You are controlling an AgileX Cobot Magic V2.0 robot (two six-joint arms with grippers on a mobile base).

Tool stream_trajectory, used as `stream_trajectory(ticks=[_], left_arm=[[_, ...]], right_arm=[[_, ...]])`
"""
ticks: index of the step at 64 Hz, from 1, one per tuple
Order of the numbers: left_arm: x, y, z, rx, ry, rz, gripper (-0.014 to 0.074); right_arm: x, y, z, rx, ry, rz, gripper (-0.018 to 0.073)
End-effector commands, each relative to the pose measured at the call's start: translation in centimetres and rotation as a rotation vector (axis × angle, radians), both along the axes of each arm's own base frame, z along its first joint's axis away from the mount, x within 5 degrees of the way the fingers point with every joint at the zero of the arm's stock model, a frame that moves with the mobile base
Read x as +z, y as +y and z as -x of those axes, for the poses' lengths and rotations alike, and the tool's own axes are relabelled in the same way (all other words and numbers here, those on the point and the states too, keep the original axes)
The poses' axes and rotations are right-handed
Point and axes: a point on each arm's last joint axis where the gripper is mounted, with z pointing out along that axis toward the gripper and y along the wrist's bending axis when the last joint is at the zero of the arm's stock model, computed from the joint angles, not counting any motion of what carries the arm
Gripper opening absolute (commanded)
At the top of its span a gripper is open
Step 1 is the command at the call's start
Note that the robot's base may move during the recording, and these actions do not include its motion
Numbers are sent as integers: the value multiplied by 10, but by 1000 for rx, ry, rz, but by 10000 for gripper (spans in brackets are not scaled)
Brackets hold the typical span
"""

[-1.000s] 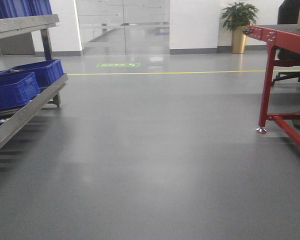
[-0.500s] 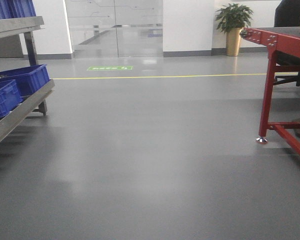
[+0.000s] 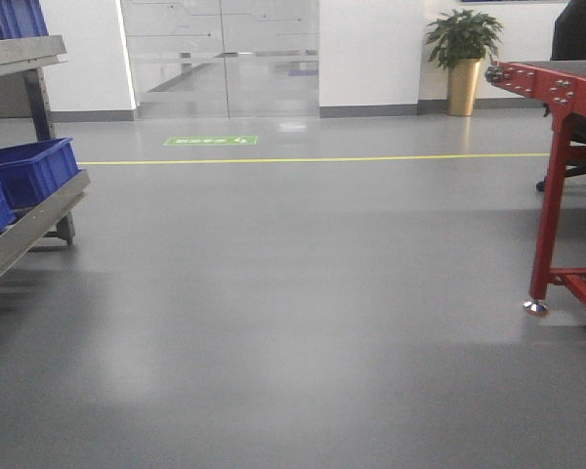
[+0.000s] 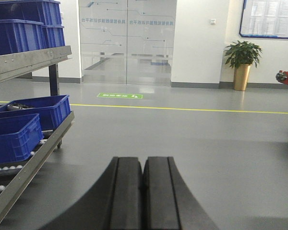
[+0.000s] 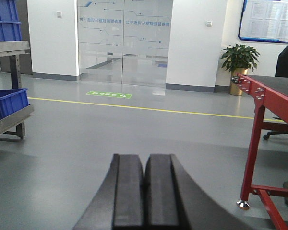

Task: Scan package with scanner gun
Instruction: 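Drive the base forward and turn toward the red-framed table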

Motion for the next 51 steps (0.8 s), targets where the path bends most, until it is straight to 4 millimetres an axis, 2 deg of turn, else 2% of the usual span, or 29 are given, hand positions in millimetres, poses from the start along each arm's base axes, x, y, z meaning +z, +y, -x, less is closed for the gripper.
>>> stream_trajectory(ticks=[1, 51], left_arm=[[3, 0, 1, 1, -23, -4, -111], [3, 0, 1, 1, -23, -4, -111]], right_arm=[[1, 0, 0, -8, -19, -1, -169], [1, 0, 0, -8, -19, -1, -169]])
